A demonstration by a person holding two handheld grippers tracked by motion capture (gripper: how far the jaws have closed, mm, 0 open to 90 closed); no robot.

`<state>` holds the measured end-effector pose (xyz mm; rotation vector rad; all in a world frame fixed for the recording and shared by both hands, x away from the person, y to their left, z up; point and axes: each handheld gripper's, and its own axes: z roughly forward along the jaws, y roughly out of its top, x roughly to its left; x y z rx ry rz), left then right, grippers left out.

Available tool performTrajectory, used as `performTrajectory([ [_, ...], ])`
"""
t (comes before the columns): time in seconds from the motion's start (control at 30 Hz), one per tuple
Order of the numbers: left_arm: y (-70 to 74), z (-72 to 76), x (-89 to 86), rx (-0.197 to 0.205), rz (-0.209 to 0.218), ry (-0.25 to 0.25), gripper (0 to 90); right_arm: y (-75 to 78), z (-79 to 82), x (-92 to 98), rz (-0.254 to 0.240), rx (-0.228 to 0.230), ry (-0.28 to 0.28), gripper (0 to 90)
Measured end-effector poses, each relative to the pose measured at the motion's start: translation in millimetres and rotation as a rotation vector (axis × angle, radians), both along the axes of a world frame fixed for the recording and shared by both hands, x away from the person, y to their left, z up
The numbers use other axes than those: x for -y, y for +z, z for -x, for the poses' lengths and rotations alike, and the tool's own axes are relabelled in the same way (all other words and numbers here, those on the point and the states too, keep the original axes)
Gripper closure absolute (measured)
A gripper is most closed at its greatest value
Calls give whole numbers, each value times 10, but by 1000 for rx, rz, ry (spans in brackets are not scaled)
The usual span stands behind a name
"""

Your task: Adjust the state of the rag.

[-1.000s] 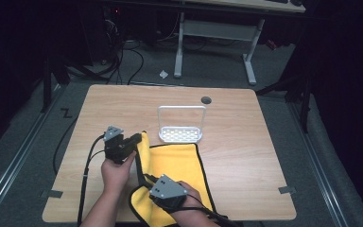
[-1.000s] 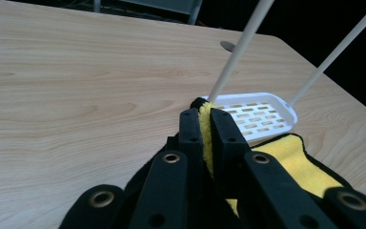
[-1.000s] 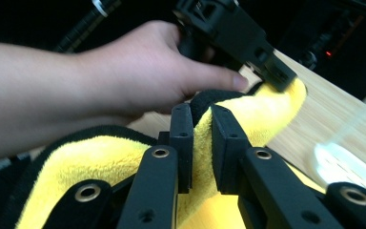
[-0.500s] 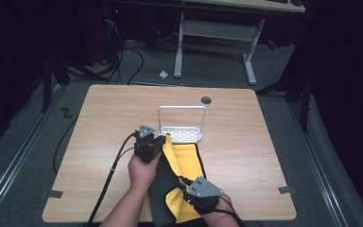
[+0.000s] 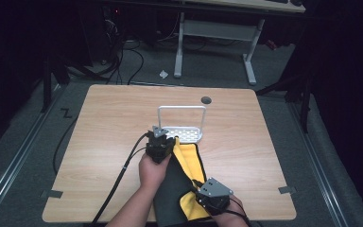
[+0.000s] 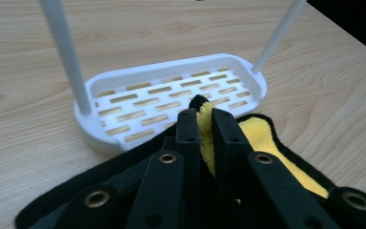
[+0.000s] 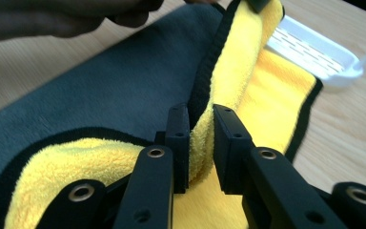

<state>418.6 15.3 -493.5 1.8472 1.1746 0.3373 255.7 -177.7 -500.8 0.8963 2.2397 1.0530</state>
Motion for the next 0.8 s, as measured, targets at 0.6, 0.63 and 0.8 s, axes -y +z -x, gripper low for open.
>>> performTrajectory([
  [0.6, 27, 33, 227, 9, 91, -108, 513, 23, -42, 332, -32, 13, -109, 683],
  [0.63, 26, 41, 208, 10, 88, -108, 513, 12, -49, 328, -28, 8, -107, 684],
  [0.8, 22, 90, 77, 8, 93, -106, 520, -21, -73, 290, -17, 0, -97, 684],
])
